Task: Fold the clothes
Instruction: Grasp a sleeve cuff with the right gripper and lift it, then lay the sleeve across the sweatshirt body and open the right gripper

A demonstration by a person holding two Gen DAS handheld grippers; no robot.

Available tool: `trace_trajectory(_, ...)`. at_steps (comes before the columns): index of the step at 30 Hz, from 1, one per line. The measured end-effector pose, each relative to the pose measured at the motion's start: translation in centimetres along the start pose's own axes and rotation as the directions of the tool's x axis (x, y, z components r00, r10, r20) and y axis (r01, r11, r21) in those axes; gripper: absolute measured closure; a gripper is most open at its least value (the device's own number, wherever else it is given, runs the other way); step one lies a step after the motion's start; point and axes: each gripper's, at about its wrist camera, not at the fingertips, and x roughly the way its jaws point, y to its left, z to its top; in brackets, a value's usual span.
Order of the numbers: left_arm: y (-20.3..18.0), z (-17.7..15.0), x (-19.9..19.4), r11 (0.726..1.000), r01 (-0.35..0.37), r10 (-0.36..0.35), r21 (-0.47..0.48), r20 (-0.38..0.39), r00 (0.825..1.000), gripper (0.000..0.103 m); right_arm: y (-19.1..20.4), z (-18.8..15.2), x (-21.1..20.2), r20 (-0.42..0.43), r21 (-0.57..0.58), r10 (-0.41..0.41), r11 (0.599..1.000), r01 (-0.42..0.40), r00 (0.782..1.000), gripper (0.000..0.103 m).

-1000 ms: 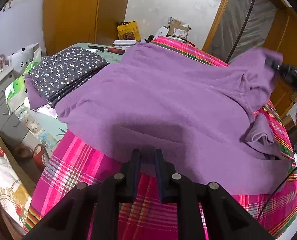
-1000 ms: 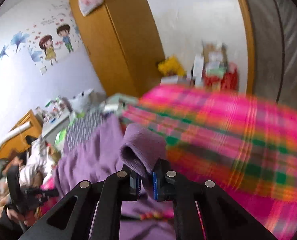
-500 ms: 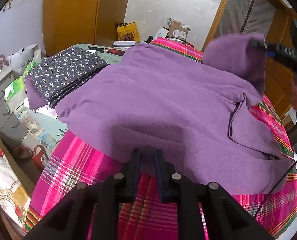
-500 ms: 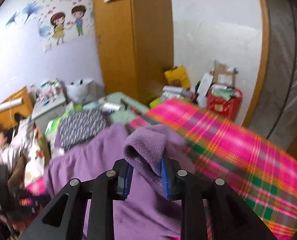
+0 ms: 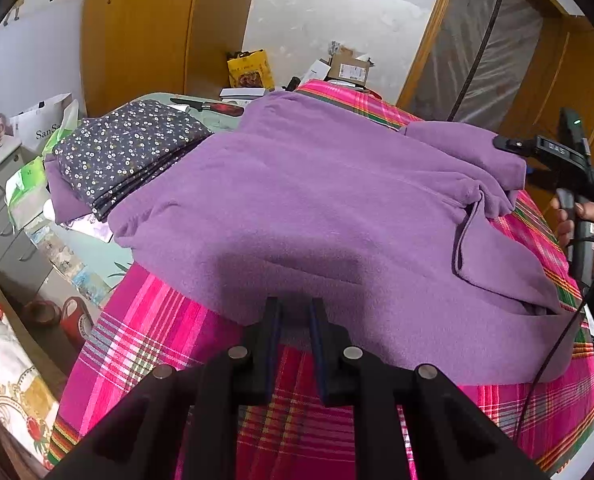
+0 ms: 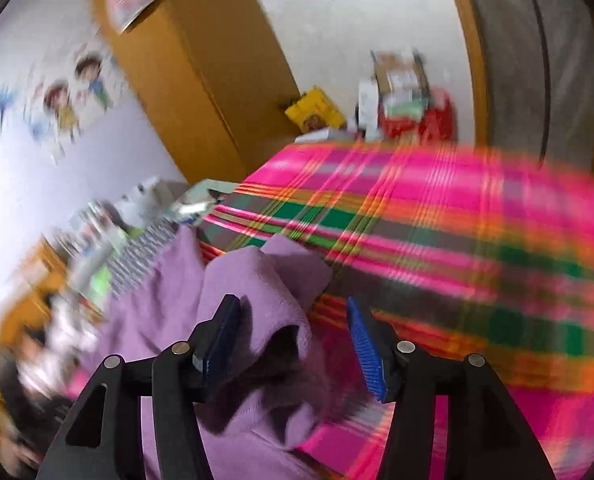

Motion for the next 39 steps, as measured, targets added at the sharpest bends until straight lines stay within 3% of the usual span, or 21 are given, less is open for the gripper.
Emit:
trace_trajectory(2, 0.0, 0.0, 0.0, 1.000, 0.002, -0.002, -0.001, -0.001, 1.000, 0.087, -1.9, -0.5, 1.4, -0.021, 0.129, 0.047, 0.991, -0.044, 0.999, 0.045)
trace_trajectory(4, 0.0, 0.0, 0.0, 1.000, 0.001, -0.001, 0.000, -0.001, 1.000, 0.087, -2.2, -1.1, 2.5, -0.048, 0.176, 0.069, 0.983, -0.059, 0.996, 0.045)
trace_trajectory(6, -0.1, 0.0, 0.0, 1.000, 0.000, 0.000, 0.001, -0.002, 1.000, 0.087, -0.8, -1.9, 3.6, -0.109, 0.115, 0.093, 0.990, -0.080, 0.990, 0.045)
trace_trajectory(8, -0.1, 0.0, 0.0, 1.000, -0.001, 0.001, 0.002, -0.003, 1.000, 0.087, 1.3, -2.6, 4.3, -0.151, 0.007, 0.066, 0.998, -0.066, 0.986, 0.047)
trace_trajectory(9, -0.1, 0.0, 0.0, 1.000, -0.002, 0.002, 0.002, -0.003, 1.000, 0.087, 2.5, -2.9, 4.5, -0.161, -0.058, 0.037, 0.997, -0.047, 0.986, 0.052)
trace_trajectory(10, -0.1, 0.0, 0.0, 1.000, -0.002, 0.002, 0.002, -0.003, 1.000, 0.087, 3.5, -3.1, 4.8, -0.168, -0.109, 0.016, 0.993, -0.035, 0.986, 0.068)
trace_trajectory(11, -0.1, 0.0, 0.0, 1.000, -0.003, 0.003, 0.003, -0.004, 1.000, 0.087, 4.1, -3.1, 4.8, -0.164, -0.129, 0.009, 0.991, -0.031, 0.986, 0.086)
trace_trajectory(12, -0.2, 0.0, 0.0, 1.000, -0.003, 0.003, 0.003, -0.004, 1.000, 0.087, 4.3, -3.0, 4.5, -0.146, -0.140, -0.005, 0.990, -0.015, 0.989, 0.090)
trace_trajectory(17, -0.3, 0.0, -0.1, 1.000, -0.010, 0.010, 0.014, -0.002, 1.000, 0.087, 3.8, -1.7, 0.6, 0.024, -0.127, -0.074, 0.989, 0.076, 0.997, 0.091)
trace_trajectory(20, -0.4, -0.1, -0.1, 1.000, -0.016, 0.016, 0.023, 0.000, 1.000, 0.087, 1.6, -1.1, -3.6, 0.162, -0.032, -0.182, 0.981, 0.189, 0.970, 0.090)
trace_trajectory(24, -0.5, -0.1, -0.1, 0.999, -0.023, 0.022, 0.027, 0.005, 1.000, 0.087, -1.8, -1.9, -8.7, 0.291, 0.214, -0.377, 0.921, 0.325, 0.879, 0.086)
trace_trajectory(25, -0.5, -0.1, -0.1, 0.999, -0.024, 0.023, 0.028, 0.006, 1.000, 0.087, -2.5, -2.3, -9.3, 0.288, 0.257, -0.404, 0.906, 0.337, 0.868, 0.076)
trace_trajectory(26, -0.5, -0.1, -0.1, 0.999, -0.025, 0.024, 0.029, 0.006, 1.000, 0.087, -3.0, -2.6, -9.3, 0.256, 0.270, -0.393, 0.906, 0.325, 0.883, 0.059)
trace_trajectory(27, -0.5, 0.0, -0.1, 0.999, -0.026, 0.025, 0.030, 0.005, 1.000, 0.087, -3.5, -3.0, -9.2, 0.229, 0.280, -0.382, 0.907, 0.315, 0.895, 0.057)
trace_trajectory(29, -0.5, 0.0, -0.1, 0.999, -0.026, 0.026, 0.034, 0.001, 1.000, 0.087, -4.0, -4.2, -9.5, 0.204, 0.284, -0.372, 0.908, 0.309, 0.906, 0.057)
trace_trajectory(32, -0.7, 0.1, 0.0, 0.999, -0.030, 0.030, 0.043, -0.005, 1.000, 0.087, -4.3, -6.1, -10.3, 0.196, 0.283, -0.383, 0.904, 0.321, 0.903, 0.057)
trace_trajectory(39, -0.7, 0.3, -0.3, 0.999, -0.041, 0.042, 0.029, -0.025, 0.999, 0.087, -3.7, -10.2, -11.3, 0.140, 0.242, -0.333, 0.925, 0.294, 0.933, 0.057)
